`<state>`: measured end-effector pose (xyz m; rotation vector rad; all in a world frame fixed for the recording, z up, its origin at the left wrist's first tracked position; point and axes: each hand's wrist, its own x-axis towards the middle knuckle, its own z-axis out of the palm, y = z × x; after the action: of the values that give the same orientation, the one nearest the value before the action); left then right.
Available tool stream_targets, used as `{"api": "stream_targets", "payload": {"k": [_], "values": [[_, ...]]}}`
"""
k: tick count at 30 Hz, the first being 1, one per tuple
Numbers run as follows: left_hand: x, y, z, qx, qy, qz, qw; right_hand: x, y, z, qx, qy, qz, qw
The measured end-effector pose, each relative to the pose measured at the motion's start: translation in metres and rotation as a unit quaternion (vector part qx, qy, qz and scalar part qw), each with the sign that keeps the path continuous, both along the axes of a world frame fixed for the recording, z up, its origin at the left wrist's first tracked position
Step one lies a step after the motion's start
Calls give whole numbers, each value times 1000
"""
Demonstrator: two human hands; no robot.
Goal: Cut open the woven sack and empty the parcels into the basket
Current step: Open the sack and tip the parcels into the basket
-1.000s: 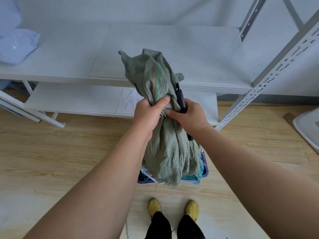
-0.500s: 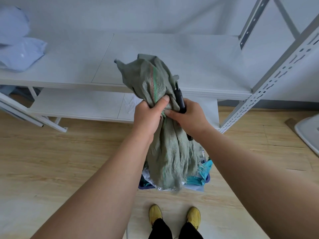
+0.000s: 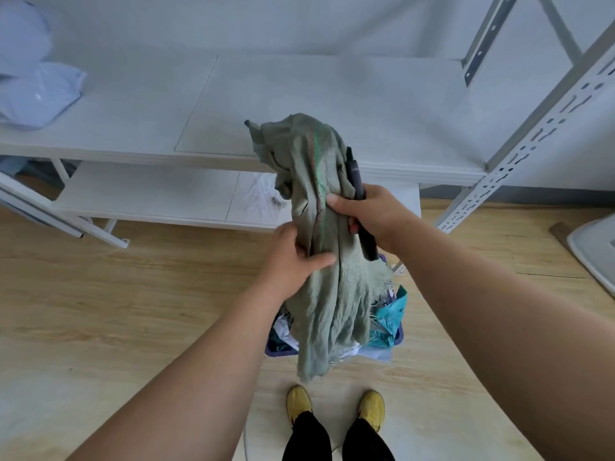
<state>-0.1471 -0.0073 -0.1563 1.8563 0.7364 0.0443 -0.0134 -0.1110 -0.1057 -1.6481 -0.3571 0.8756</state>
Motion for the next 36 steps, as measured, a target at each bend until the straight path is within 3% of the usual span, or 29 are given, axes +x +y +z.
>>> {"api": "stream_targets", "payload": {"k": [5, 10, 14, 20, 26, 30, 33, 36], "values": [[7, -9, -7, -34, -39, 31, 998, -3, 9, -1, 10, 119, 12, 993], [15, -2, 0, 13, -56, 140, 988, 0, 9, -3, -25, 13, 16, 999], [24, 2, 10, 72, -68, 168, 981, 0, 11, -2, -14, -6, 7, 1000], [28, 7, 18, 138, -93, 188, 968, 2, 13, 5, 73, 24, -24, 997], [27, 18, 25, 190, -55, 194, 961, -4, 9, -3, 67, 43, -1, 997], [24, 12, 24, 183, -17, 151, 971, -7, 8, -10, 38, 47, 12, 998], [20, 12, 21, 168, -42, 170, 970, -9, 7, -12, 51, 45, 5, 998], [16, 10, 14, 144, 1, 145, 979, -14, 6, -15, 18, 28, -9, 999]]}}
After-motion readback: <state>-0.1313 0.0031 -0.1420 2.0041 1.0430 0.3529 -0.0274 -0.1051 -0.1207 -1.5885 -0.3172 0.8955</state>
